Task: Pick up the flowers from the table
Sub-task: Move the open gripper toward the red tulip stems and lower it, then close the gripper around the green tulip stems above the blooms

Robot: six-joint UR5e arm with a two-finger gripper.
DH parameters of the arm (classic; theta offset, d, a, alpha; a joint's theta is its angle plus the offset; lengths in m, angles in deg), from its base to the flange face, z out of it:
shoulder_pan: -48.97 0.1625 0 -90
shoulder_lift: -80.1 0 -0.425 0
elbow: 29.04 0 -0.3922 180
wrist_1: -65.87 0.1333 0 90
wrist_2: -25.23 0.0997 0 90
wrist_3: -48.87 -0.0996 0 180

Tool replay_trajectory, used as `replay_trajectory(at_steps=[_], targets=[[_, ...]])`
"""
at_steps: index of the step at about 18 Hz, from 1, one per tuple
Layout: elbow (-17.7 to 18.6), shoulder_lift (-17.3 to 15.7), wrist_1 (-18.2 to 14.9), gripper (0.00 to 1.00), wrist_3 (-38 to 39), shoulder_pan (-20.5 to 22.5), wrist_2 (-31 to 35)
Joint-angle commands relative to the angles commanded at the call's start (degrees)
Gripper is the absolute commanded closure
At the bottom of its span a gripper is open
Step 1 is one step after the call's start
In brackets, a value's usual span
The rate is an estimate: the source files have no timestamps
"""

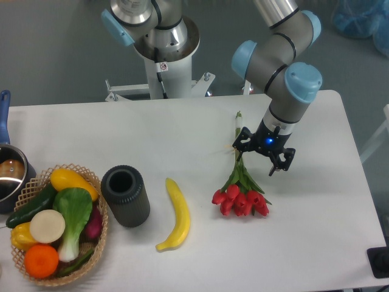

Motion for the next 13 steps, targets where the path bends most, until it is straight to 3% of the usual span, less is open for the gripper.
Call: replay_trajectory(at_steps=[13], targets=[[0.1,3.4,-0.9,0.0,1.3,-1.4,-0.7]])
